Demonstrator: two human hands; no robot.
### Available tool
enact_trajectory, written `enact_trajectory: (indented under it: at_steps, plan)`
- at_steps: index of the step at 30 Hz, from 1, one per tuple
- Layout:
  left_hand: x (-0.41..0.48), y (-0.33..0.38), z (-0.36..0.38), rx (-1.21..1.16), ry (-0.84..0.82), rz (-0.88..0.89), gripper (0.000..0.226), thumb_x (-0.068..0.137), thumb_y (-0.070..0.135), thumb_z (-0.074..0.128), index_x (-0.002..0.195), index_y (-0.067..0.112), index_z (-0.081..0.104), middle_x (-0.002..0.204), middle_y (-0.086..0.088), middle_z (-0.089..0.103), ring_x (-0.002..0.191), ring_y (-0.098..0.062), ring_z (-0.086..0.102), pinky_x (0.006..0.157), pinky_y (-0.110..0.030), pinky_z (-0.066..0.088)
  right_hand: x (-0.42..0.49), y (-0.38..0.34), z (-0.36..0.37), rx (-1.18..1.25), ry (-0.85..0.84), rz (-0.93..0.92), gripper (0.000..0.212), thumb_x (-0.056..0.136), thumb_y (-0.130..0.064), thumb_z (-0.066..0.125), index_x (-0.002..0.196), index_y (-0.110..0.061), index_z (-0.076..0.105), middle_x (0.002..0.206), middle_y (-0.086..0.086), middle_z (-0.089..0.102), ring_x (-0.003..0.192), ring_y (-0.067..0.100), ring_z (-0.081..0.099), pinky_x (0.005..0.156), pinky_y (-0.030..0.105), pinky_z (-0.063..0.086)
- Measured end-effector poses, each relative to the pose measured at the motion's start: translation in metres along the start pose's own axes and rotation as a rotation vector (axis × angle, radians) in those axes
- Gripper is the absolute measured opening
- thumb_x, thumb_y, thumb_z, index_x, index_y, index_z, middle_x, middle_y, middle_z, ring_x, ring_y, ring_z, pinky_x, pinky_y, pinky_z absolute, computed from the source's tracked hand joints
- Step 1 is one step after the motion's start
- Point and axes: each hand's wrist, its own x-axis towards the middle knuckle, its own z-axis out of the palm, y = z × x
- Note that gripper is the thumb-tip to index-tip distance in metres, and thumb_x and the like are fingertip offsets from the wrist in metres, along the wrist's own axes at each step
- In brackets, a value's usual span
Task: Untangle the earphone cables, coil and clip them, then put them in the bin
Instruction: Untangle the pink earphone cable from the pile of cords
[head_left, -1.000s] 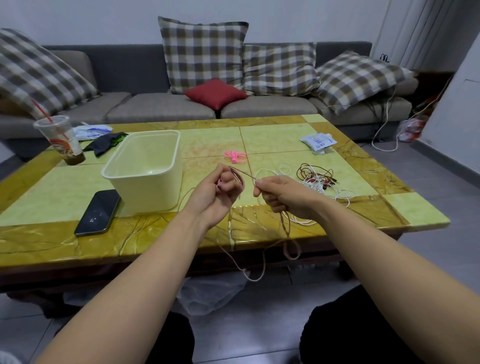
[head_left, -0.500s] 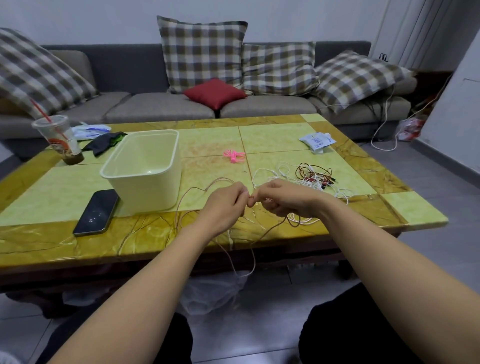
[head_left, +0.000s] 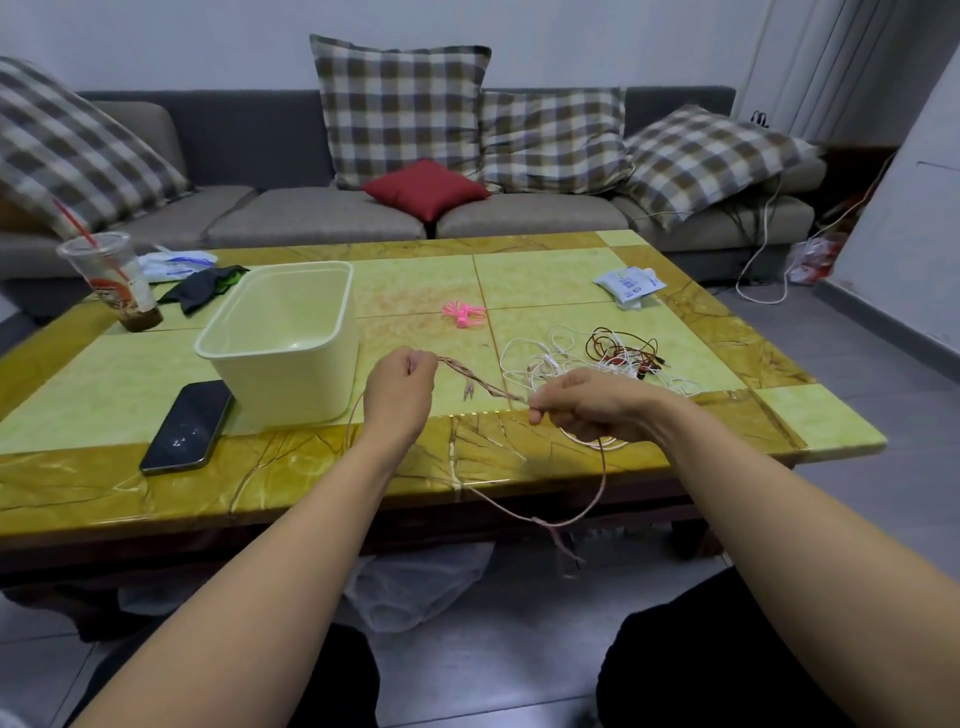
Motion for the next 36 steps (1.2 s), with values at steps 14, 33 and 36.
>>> enact_trajectory:
  at_steps: [14, 33, 36]
  plan:
    - [0.012, 0.005, -0.008, -0.544, 0.213, -0.2, 0.034, 0.098, 0.016, 0.045, 0.066, 0.018, 0.034, 0.054, 0.003, 0.027, 0.046, -0.011, 0.029, 0.064, -0.026, 0.039, 0.006, 0.016, 0.026, -0.887, -0.311, 0.46, 0.014, 0.095, -0.013, 0.061, 0.106, -0.01, 0.069, 0.086, 0.005, 0.063, 0.062, 0.01, 0.059, 0.063, 0.022, 0.048]
    - [-0.002, 0.009, 0.007, -0.038, 0.043, 0.14, 0.034, 0.098, 0.029, 0.049, 0.068, 0.014, 0.041, 0.062, 0.0, 0.045, 0.063, -0.017, 0.046, 0.063, -0.032, 0.038, 0.001, -0.025, 0.036, 0.162, -0.051, -0.222, 0.029, 0.103, -0.03, 0.046, 0.089, -0.01, 0.061, 0.057, -0.007, 0.036, 0.048, 0.006, 0.024, 0.043, 0.018, 0.02]
    - [0.006, 0.004, 0.003, -0.179, 0.171, -0.078, 0.036, 0.101, 0.027, 0.043, 0.067, 0.015, 0.039, 0.059, 0.004, 0.04, 0.054, -0.013, 0.039, 0.06, -0.03, 0.038, -0.005, -0.027, 0.024, 0.19, -0.079, -0.128, 0.041, 0.102, -0.041, 0.045, 0.07, -0.016, 0.05, 0.056, -0.007, 0.023, 0.046, 0.007, 0.014, 0.041, 0.019, 0.011]
